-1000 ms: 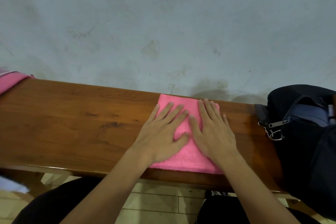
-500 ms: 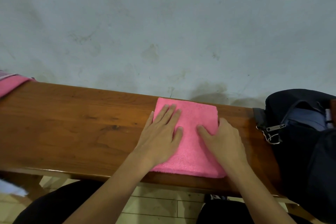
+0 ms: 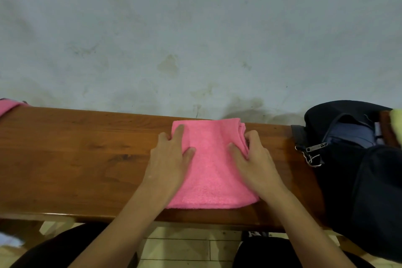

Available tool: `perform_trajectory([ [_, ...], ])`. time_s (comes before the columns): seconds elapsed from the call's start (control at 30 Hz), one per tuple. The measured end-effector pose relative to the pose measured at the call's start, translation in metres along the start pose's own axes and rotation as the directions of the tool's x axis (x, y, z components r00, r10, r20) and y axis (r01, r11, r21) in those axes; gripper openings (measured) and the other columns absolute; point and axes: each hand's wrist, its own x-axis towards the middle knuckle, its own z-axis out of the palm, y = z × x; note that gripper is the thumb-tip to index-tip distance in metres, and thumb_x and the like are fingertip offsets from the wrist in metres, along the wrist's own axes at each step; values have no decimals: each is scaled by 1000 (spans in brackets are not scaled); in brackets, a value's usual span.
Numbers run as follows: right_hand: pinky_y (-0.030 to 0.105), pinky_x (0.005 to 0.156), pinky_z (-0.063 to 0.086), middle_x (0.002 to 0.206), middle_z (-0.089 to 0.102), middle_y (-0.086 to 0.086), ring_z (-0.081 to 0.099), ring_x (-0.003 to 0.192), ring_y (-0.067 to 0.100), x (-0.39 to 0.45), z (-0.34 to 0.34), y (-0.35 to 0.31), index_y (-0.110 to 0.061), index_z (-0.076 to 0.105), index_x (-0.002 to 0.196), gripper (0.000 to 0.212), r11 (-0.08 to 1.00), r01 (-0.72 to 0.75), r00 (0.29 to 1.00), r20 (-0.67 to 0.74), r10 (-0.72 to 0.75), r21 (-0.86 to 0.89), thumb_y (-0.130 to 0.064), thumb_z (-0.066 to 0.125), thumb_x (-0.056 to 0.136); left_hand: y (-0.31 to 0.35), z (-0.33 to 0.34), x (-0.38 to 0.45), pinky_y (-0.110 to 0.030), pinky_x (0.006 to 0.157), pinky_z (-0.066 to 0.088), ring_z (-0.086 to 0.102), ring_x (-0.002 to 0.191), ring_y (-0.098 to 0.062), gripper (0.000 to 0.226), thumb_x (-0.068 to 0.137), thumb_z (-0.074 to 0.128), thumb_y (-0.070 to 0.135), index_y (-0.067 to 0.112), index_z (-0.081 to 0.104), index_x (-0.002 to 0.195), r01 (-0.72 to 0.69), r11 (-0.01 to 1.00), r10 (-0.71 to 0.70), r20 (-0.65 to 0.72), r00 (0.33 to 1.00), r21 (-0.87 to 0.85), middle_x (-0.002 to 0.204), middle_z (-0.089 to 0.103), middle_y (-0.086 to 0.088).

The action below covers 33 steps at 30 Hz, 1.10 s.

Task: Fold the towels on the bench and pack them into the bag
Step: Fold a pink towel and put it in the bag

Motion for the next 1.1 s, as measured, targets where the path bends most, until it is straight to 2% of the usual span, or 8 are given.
perform_trajectory([
  [0.17,20,43,35,75,49,-4,43,51,2,-2,-2,-4,-20,38,95,17,995,25,999,29,-28,99,-30,50,102,-4,-7,8,-31,78,44,48,70,-1,48,99,51,34,35,36,145,-16,988,21,30,999,-153,93,49,17],
  [0.3,18,49,41,87,53,-1,48,57,1,-4,-6,-10,-15,39,105,14,965,2,999,-34,7,263,-24,49,103,-8,-6,17,-27,87,42,49,103,-6,42,100,53,28,36,45,140,-16,915,57,90,994,-402,126,47,15],
  [0.43,26,92,54,121,52,-9,57,108,-2,-4,-17,-6,-38,31,126,37,924,5,1000,-1,-5,383,-16,49,103,-2,-6,17,-33,101,41,43,125,-15,34,101,51,20,40,61,128,107,759,21,187,982,-642,144,39,15],
  [0.63,5,80,38,106,58,-37,50,100,-22,-1,-40,-5,-31,66,119,36,966,71,997,-29,-65,247,-8,43,103,17,5,4,-20,87,39,36,123,-9,38,105,40,19,41,61,127,138,692,6,196,981,-709,154,28,11],
  [0.73,-4,80,35,118,53,-31,44,99,-30,-1,-56,-10,-27,59,133,37,974,89,996,-8,-89,210,-11,42,104,34,8,0,-32,108,36,34,128,-8,39,105,44,21,44,55,133,131,639,-15,159,987,-758,153,28,14],
  [0.87,1,97,27,141,49,-18,42,121,-13,-4,-101,-10,-25,50,144,42,981,103,994,9,-106,166,-13,43,104,71,12,0,-34,111,36,40,131,-7,38,101,52,21,46,59,129,93,560,17,124,992,-824,151,35,14],
  [1.0,-10,84,22,132,40,-24,40,114,-13,-11,-166,-1,-30,50,143,44,989,129,989,-87,-123,78,-12,46,103,131,16,1,-32,101,47,51,120,-7,47,98,56,16,46,56,133,54,524,125,140,982,-850,142,42,15],
  [1.1,5,95,31,135,47,-19,43,121,-4,-16,-216,14,-33,55,139,43,992,119,978,-179,-110,39,-13,50,101,180,22,5,-39,102,49,56,120,-15,54,96,60,14,45,50,138,34,500,236,175,956,-865,142,45,9],
])
